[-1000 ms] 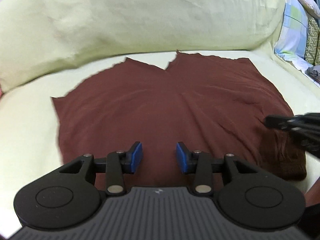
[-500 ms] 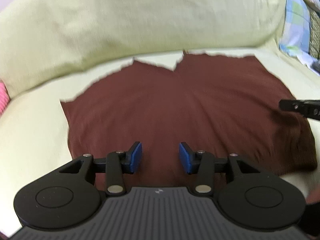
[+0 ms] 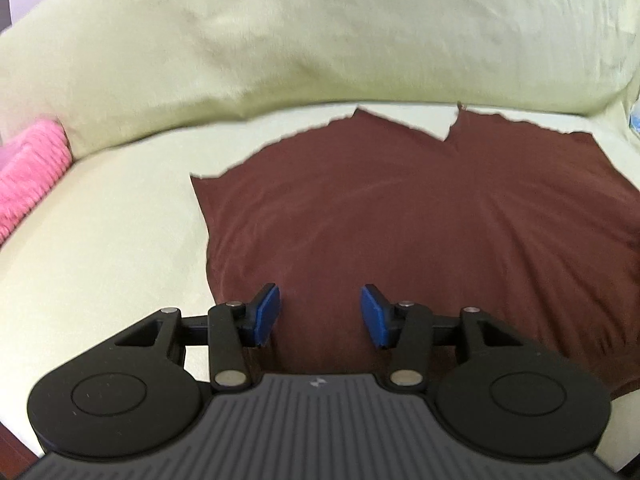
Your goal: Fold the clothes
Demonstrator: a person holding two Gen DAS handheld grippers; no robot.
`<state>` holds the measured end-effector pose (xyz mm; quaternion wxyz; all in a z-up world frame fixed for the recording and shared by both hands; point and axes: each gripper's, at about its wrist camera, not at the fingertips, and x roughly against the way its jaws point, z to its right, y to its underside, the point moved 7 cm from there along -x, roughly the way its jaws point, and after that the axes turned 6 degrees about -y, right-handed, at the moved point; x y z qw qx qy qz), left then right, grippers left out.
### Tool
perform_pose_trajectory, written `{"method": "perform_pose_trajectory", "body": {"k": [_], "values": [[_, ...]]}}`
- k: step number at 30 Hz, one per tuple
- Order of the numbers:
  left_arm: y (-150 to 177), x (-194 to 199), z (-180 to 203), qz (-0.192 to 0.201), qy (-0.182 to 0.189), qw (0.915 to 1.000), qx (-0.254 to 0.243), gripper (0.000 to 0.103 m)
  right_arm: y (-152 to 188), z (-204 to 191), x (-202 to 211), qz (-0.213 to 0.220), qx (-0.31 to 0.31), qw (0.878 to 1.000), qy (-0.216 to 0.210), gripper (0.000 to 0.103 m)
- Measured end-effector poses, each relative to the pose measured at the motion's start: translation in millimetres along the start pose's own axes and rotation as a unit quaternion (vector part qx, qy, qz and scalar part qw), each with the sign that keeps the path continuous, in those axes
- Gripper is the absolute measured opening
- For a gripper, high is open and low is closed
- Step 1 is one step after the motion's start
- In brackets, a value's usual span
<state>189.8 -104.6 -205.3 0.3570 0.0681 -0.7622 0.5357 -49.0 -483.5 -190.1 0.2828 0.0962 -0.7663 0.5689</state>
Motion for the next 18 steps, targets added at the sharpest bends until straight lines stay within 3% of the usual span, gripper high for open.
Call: {"method": "perform_pose_trajectory", "body": {"k": [3,5,7,10,14,18], "values": [[6.2,2.1,6.7,-0.011,0.014,0.9998,-0.005,0.052,14.4,-23.0,8.3,-0.017,0.024,0.999,-0.026,0.011],[20.9,-5.9,12.2,-0.048,0.019,0.9985,-0.013,0.053,26.0,-21.7,3.9,-0.041,0.027,0.999,-0.01,0.011],[29.1,-4.7,9.7,-0.031,0.013,0.9993,-0.013,0.057,37.4,-18.3,2.1,-0.055,0.026,0.998,0.001,0.01],[22.4,4.0,7.1,-0.044,0.006,0.999,-0.007,0.057,34.2,-12.9,16.6,-0.044,0.002,0.999,0.002,0.01],[3.6,30.4,6.1,-0.045,0.002,0.9988,0.02,0.057,21.0,-21.1,43.7,-0.006,0.01,1.0,0.005,0.022],[5.2,44.4,16.4,-0.055,0.006,0.9979,0.032,0.057,29.1,-27.1,55.7,-0.012,0.02,1.0,0.018,0.023]]}}
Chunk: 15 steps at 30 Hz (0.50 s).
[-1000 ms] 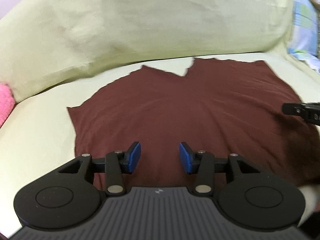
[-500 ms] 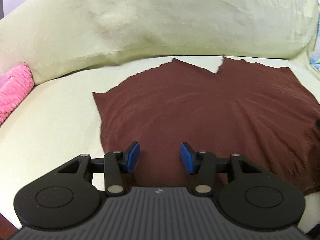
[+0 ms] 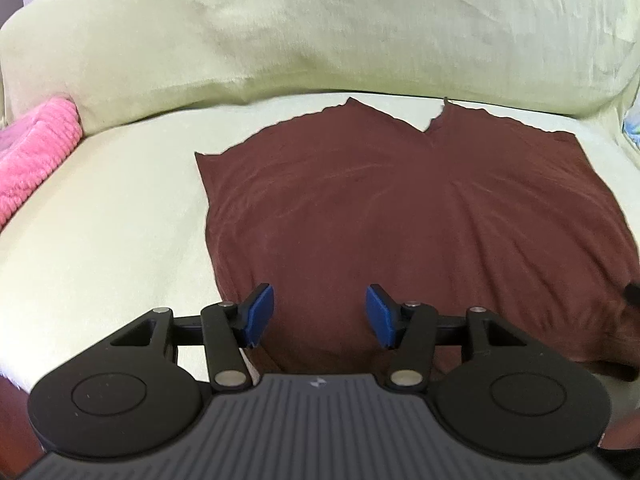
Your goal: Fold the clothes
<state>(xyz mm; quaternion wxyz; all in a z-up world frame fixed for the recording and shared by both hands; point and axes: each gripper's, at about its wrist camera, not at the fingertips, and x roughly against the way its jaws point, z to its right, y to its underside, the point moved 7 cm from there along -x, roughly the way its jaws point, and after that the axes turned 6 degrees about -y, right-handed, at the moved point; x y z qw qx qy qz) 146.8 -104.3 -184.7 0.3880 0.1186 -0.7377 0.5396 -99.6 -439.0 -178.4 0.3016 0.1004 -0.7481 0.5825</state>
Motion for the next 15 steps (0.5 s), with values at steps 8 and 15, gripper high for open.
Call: {"method": "perform_pose_trajectory", "body": {"k": [8,15], "values": [[20.2,-3.5,28.2,-0.013,0.012,0.9998,-0.01,0.057,10.5,-5.5,-1.0,-0.009,0.026,0.999,0.035,0.026],[45.2,-1.0,24.0,0.003,0.021,0.9994,-0.028,0.058,35.1,10.5,-10.7,-0.012,0.014,0.998,0.053,0.037]]}}
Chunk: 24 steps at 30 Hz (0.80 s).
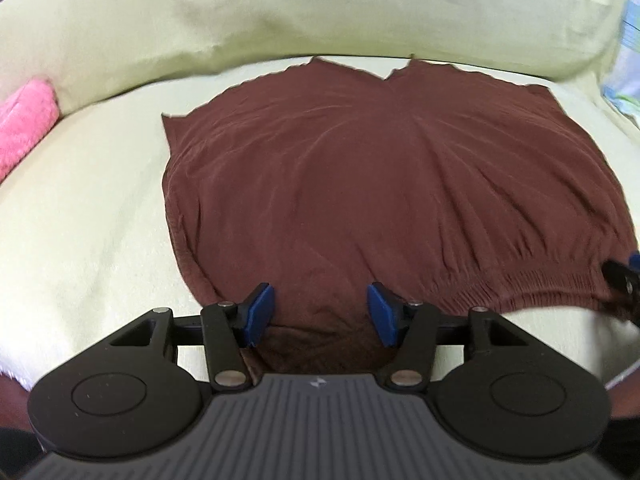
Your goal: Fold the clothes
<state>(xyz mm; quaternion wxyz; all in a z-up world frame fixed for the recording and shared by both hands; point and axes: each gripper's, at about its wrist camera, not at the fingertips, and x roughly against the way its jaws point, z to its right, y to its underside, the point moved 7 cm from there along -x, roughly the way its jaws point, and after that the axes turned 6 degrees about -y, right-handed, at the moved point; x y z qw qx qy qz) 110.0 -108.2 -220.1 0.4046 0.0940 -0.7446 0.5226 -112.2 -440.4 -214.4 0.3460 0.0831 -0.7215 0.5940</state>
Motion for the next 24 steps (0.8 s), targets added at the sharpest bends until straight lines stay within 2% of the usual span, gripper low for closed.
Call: {"method": "perform_pose_trajectory", "body": {"k": [2,3,4,5,10,15,18,24], "values": [[-6.5,9.4,-12.5,0.011,0.009,0.9998,0.013,0.058,-7.2,-1.7,11.0,0.026,-0.007,1.0,-0.002,0.043],[-11.9,12.7,-25.0,0.019,0.004,0.9995,0.024,0.058,-11.2,-3.1,17.7,0.041,-0.012,0.999,-0.006,0.047],[-17.3,13.4,-40.0,0.024,-0.005,0.9991,0.034,0.059,-13.1,-4.8,22.2,0.049,-0.016,0.999,-0.011,0.058],[-20.9,11.9,-52.4,0.024,-0.014,0.9988,0.04,0.059,-14.6,-7.5,26.2,0.055,-0.018,0.998,-0.017,0.061],[-30.9,-3.5,-96.1,0.022,-0.04,0.9975,0.053,0.059,-10.0,-33.5,30.0,0.044,0.001,0.998,-0.05,0.061],[-48.6,-28.9,-120.4,0.026,-0.031,0.9977,0.054,0.06,-5.1,-67.3,21.7,0.026,0.043,0.996,-0.078,0.061],[-65.8,-54.5,-134.8,0.027,-0.022,0.9973,0.065,0.06,-4.0,-75.4,20.4,0.023,0.05,0.995,-0.083,0.061],[-122.4,-130.0,-174.9,0.031,-0.063,0.9944,0.079,0.062,-7.7,-83.4,15.7,0.025,0.056,0.994,-0.091,0.061]]}}
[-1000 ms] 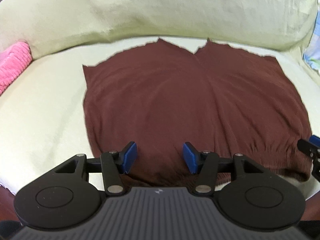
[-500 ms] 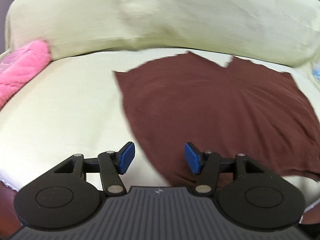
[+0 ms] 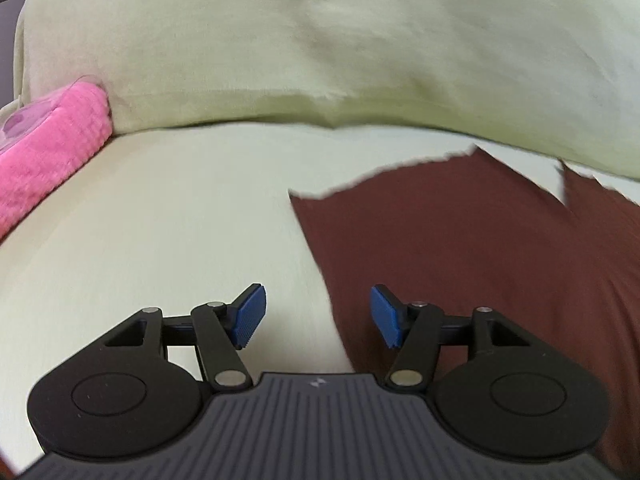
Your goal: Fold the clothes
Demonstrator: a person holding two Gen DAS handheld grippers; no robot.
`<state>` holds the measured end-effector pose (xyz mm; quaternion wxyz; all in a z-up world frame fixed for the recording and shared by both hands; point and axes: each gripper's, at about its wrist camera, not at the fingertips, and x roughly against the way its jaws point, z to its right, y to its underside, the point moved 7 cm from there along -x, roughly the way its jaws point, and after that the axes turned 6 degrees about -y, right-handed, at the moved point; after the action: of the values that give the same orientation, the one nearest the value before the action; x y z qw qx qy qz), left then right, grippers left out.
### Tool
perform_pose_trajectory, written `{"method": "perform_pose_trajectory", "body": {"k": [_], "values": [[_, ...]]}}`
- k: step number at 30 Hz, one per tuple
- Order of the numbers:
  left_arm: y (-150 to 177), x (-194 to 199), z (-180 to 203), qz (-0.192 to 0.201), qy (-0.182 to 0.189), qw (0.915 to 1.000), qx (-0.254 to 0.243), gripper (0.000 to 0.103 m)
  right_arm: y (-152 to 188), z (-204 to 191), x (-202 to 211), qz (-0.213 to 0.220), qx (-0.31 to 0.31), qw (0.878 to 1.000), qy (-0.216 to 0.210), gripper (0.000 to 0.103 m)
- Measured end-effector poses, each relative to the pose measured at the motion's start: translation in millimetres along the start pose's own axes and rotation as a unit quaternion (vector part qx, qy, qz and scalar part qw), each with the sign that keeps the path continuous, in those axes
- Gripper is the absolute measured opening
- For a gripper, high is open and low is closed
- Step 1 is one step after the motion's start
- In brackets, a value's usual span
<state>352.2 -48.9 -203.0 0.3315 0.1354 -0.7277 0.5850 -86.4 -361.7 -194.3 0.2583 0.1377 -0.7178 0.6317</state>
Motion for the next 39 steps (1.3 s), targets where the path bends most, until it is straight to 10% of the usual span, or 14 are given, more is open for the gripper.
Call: {"method": "perform_pose_trajectory", "body": {"k": [9,24,30,39], "values": [[-37.7,-100.2,-13.3,-0.049,-0.032,0.9976,0.037,0.064,-9.6,-21.3,-27.4,0.0,0.006,0.999,-0.043,0.064],[-31.7,-103.0,9.9,-0.006,-0.041,0.9977,-0.054,0.068,-18.0,-121.6,-43.4,0.001,0.091,0.98,-0.175,0.064],[-31.1,-96.9,18.9,0.022,-0.019,0.9963,-0.08,0.007,-13.5,-125.6,-52.8,-0.014,0.098,0.984,-0.15,0.064],[-37.8,-91.7,-6.3,0.036,0.041,0.9984,-0.016,0.005,-20.3,-98.1,-63.3,-0.013,0.077,0.99,-0.114,0.064]]}}
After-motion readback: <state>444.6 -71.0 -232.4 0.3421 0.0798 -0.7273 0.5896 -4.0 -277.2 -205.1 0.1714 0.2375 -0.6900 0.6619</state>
